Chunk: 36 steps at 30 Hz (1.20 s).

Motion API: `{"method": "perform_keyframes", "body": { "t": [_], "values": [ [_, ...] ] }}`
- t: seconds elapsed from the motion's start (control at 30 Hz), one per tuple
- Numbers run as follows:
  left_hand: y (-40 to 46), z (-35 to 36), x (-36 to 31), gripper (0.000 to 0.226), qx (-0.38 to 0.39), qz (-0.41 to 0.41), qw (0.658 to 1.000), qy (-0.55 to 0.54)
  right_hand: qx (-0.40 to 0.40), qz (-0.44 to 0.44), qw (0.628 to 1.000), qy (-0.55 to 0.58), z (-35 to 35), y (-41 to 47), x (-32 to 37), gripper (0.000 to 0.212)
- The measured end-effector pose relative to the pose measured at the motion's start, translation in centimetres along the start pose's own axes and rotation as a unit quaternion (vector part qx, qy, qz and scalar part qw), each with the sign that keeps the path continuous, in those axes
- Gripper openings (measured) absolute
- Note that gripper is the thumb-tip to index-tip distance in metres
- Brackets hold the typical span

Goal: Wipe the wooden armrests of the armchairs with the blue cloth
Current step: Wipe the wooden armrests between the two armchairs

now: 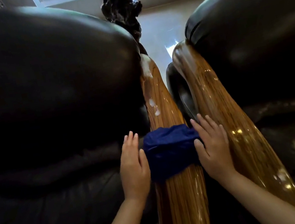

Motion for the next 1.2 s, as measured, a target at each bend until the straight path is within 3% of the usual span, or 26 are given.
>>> {"method": "perform_keyframes", "body": {
  "t": [0.1,0.17,0.6,1.0,1.2],
  "values": [
    [-1.8,4.5,-0.6,0.053,0.101,0.065,0.988,0.095,0.013,-0.046,0.997,-0.067,2.5,-0.2,1.8,0.055],
    [-2.0,7.0,-0.2,0.055,0.137,0.061,0.980,0.128,0.036,-0.048,0.993,-0.102,4.8,-0.3,1.7,0.057],
    [4.3,11.7,1.1,0.059,0.065,-0.004,0.978,0.198,0.019,-0.005,0.982,-0.187,9.3,5.3,-0.7,0.060],
    [13.0,15.7,1.3,0.057,0.119,0.001,0.978,0.173,0.086,0.023,0.982,-0.165,13.5,13.6,-1.2,0.059],
    [17.8,16.5,1.2,0.059,0.100,-0.010,0.986,0.136,0.087,0.017,0.987,-0.132,15.6,18.0,-1.0,0.062]
  ]
}}
Point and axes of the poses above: each hand's wrist, its own y-axis towards the middle knuckle, its own z-axis out of the palm, x = y × z, the point moved 10 cm from there along y, towards the middle knuckle, and after that the axes turned 11 degrees about -x, right-handed, at the moved point
